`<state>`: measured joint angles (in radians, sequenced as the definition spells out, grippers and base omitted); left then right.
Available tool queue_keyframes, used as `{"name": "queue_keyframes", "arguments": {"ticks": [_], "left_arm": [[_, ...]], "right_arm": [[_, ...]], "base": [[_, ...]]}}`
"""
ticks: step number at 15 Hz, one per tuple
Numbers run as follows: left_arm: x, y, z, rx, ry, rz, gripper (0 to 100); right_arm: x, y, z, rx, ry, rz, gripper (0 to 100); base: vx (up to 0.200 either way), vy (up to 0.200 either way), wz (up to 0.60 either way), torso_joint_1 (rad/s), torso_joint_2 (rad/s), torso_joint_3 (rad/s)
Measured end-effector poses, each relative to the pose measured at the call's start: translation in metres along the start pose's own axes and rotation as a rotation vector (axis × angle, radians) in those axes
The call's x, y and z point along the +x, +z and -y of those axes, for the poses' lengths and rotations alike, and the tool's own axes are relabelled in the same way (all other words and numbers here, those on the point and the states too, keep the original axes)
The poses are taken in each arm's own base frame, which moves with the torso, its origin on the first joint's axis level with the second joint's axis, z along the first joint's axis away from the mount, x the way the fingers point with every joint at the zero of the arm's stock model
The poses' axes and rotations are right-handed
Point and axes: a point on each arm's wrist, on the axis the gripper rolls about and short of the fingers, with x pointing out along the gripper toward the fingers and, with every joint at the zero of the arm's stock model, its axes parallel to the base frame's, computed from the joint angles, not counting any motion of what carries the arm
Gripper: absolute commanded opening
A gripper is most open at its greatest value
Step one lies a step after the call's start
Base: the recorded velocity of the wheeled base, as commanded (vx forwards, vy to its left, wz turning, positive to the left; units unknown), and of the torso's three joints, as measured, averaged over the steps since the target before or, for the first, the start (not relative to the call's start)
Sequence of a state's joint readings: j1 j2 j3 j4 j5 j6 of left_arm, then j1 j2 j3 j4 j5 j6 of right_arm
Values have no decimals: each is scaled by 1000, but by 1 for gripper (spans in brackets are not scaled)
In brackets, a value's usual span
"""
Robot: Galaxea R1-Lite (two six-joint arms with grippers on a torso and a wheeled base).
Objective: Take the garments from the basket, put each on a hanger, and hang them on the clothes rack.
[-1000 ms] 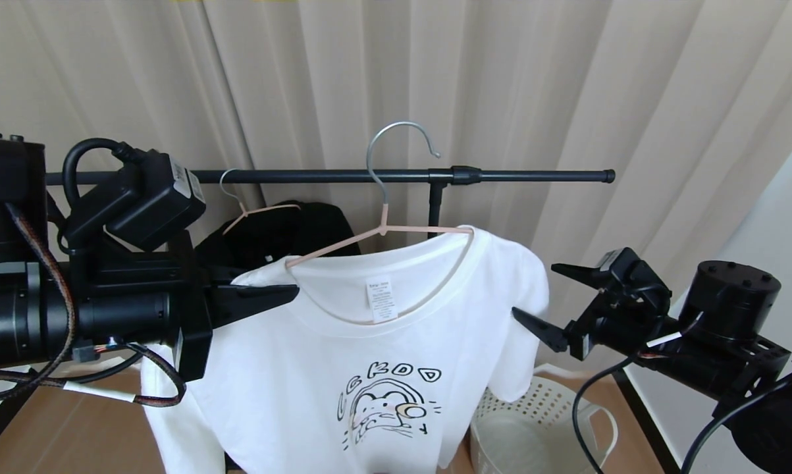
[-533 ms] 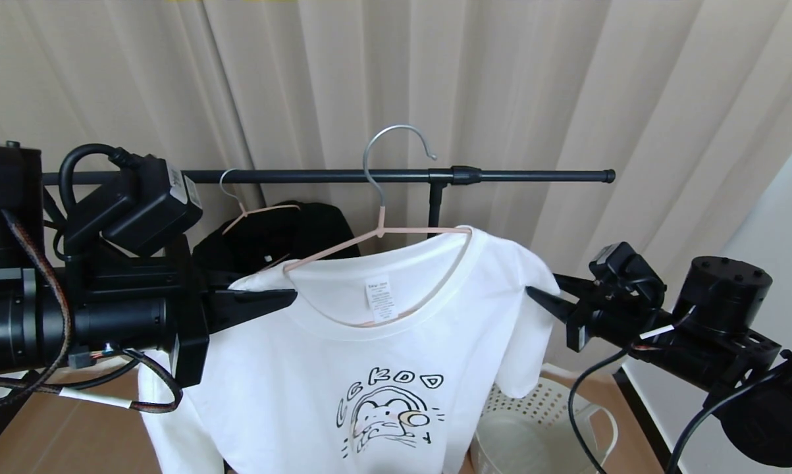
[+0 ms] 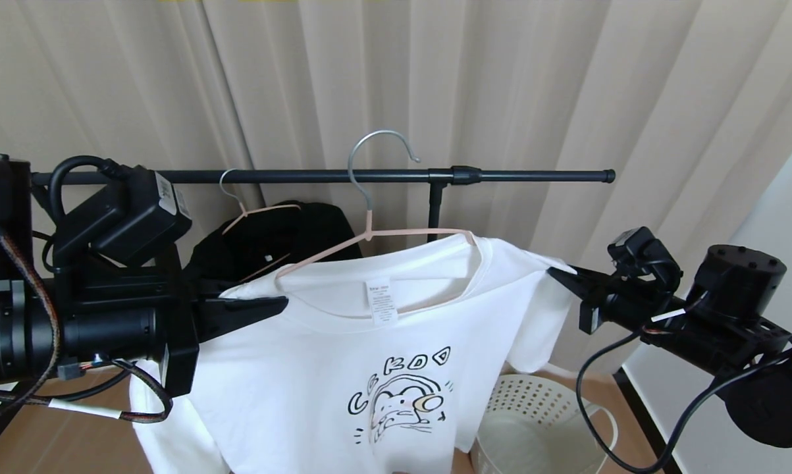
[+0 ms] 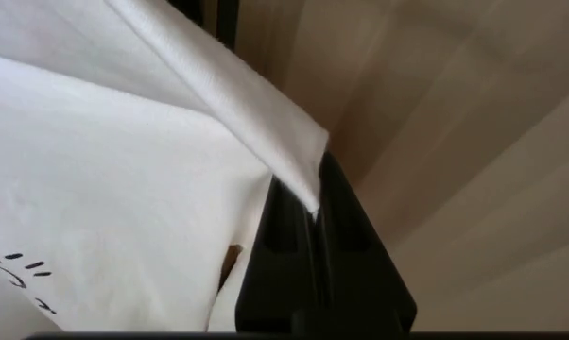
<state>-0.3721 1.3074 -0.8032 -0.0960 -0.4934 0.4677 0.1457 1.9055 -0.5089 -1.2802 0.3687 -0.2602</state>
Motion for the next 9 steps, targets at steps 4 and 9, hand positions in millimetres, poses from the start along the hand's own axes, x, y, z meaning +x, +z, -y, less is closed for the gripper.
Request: {"name": "queue_keyframes", "arguments": {"ticks": [4, 9], "left_arm": [[0, -2, 0, -14, 1, -6, 0], [0, -4, -3, -49, 14, -16, 0]], "right_arm": [[-4, -3, -11, -3, 28, -19, 100], [-9, 0, -19, -17, 49, -12, 100]], "base": [[0, 0, 0, 0, 0, 0], [0, 0, 0, 0, 0, 0]]}}
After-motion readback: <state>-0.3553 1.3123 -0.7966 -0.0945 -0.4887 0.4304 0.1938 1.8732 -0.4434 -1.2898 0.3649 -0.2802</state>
